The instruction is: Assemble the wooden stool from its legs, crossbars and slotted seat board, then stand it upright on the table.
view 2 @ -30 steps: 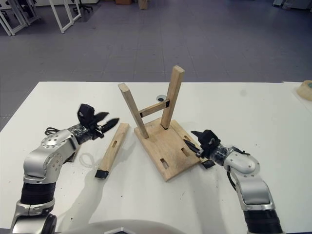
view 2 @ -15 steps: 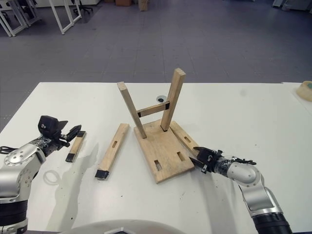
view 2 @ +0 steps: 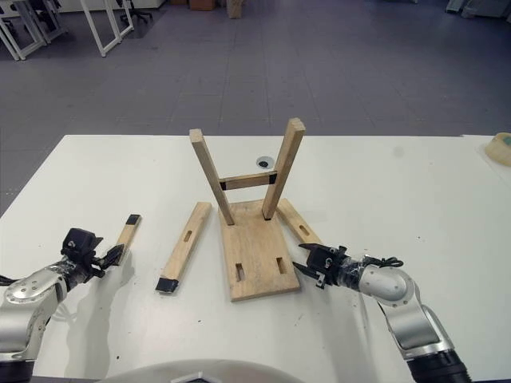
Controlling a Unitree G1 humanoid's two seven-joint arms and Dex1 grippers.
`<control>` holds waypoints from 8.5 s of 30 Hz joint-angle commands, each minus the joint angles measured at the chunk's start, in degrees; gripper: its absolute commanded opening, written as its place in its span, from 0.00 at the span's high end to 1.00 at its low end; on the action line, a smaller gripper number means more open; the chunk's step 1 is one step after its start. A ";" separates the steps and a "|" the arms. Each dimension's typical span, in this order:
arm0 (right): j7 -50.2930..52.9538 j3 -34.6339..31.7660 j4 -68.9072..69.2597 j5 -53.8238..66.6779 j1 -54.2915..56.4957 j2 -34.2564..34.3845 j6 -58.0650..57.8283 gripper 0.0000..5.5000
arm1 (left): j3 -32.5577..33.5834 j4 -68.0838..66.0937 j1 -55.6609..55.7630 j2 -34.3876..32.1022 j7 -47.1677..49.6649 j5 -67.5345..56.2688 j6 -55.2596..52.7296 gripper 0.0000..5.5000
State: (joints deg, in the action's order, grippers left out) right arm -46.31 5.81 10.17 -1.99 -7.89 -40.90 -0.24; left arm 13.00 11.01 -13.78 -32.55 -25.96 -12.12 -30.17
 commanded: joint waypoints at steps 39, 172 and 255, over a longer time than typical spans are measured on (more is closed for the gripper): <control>6.64 -16.00 16.17 43.55 11.78 7.81 -44.52 0.42 | -2.35 -0.82 3.16 8.23 7.12 1.35 10.24 0.76; 24.69 -18.23 -27.73 21.33 51.67 10.55 -26.32 0.69 | -18.54 4.91 13.14 11.27 6.92 17.51 25.78 0.58; 30.01 -29.57 6.95 43.31 38.14 14.50 -32.68 0.64 | 3.75 9.75 30.80 18.96 12.48 -27.96 3.51 0.54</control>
State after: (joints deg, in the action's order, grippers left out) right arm -17.08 -22.58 14.42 36.07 25.70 -25.56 -28.84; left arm 11.03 18.55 10.57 -13.94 -16.62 -25.37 -17.84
